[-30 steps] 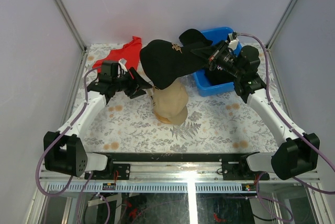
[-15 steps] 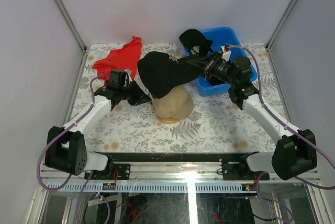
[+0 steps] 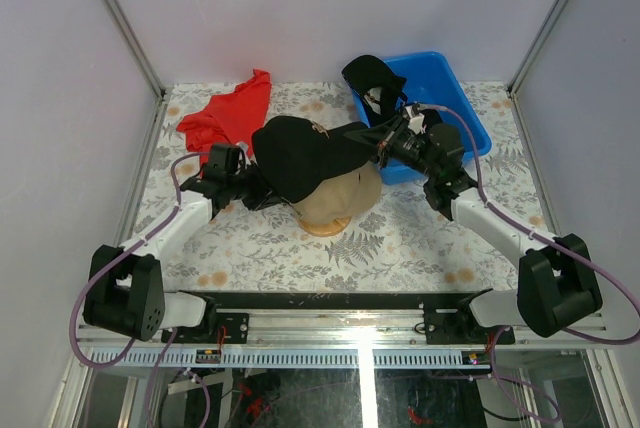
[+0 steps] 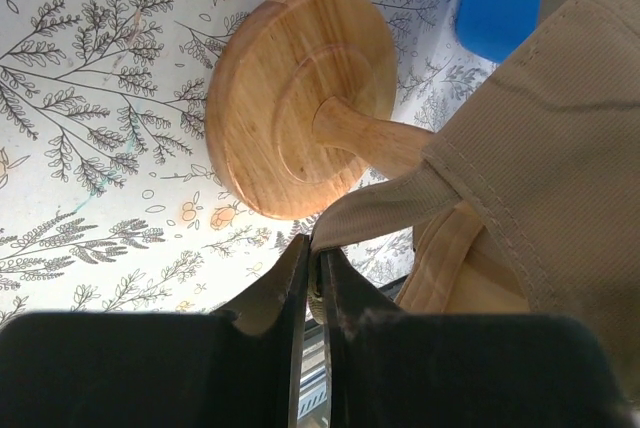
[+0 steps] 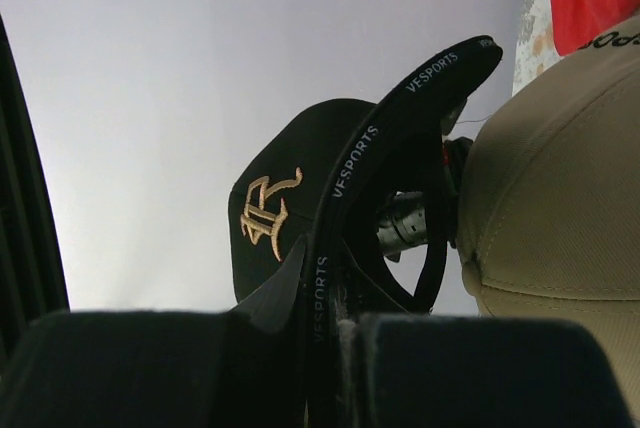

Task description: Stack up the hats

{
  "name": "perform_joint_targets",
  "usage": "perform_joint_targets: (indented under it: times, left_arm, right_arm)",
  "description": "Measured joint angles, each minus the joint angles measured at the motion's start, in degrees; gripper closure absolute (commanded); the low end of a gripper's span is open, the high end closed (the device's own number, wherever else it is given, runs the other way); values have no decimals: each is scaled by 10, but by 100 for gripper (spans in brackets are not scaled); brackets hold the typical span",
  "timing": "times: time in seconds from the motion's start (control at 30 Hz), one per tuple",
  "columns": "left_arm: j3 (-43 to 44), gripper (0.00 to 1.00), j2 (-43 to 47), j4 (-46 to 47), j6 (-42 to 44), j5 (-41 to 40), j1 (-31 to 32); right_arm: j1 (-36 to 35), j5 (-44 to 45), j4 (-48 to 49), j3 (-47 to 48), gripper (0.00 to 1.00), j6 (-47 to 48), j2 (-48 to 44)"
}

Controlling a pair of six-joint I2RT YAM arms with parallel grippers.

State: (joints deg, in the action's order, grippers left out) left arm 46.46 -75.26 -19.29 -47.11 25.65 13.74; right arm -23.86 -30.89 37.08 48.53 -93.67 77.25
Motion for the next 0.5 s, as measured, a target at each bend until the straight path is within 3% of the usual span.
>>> perform_joint_targets:
  times: [0.5]
  left_arm:
    - [0,95,-20,18,-11,1,-1]
  right_arm:
    - [-9,2,36,-75,100,20,2]
